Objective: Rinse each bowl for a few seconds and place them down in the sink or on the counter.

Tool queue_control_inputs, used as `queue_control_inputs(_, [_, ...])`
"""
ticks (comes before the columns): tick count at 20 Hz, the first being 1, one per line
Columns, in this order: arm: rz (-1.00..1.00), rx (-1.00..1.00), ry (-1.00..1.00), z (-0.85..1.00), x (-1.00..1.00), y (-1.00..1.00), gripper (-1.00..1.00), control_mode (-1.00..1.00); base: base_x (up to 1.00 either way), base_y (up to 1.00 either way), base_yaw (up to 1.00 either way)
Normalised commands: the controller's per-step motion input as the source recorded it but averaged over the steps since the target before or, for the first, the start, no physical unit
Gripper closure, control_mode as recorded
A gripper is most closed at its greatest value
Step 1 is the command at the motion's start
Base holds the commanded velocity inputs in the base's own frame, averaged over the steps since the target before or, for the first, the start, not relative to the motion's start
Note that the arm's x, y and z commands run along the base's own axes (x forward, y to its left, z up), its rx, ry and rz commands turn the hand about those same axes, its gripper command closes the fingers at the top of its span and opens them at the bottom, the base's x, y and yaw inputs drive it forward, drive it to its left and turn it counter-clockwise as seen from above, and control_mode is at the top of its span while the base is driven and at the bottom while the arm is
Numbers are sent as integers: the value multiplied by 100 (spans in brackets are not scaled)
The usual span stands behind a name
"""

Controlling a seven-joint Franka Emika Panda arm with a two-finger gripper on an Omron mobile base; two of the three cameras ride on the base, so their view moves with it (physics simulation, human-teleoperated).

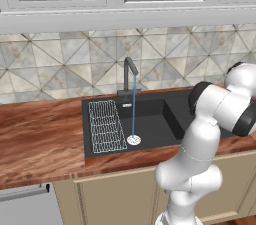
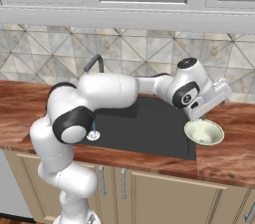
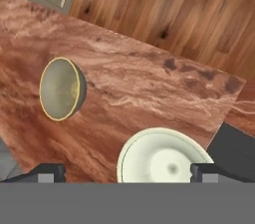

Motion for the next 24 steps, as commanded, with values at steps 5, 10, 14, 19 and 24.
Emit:
queue_control_inputs(5, [-13, 0, -3, 0, -31, -5, -100, -100, 0, 0, 0])
queue_control_inputs(10, [-7, 0, 0, 0, -23, -10, -100, -100, 0, 0, 0])
queue_control_inputs(14, [-5, 0, 0, 1, -10, -15, -100, -100, 0, 0, 0])
queue_control_inputs(19, [0, 0, 0, 1, 0, -16, -100, -100, 0, 0, 0])
queue_control_inputs(24, [2, 0, 0, 0, 0, -22, -100, -100, 0, 0, 0])
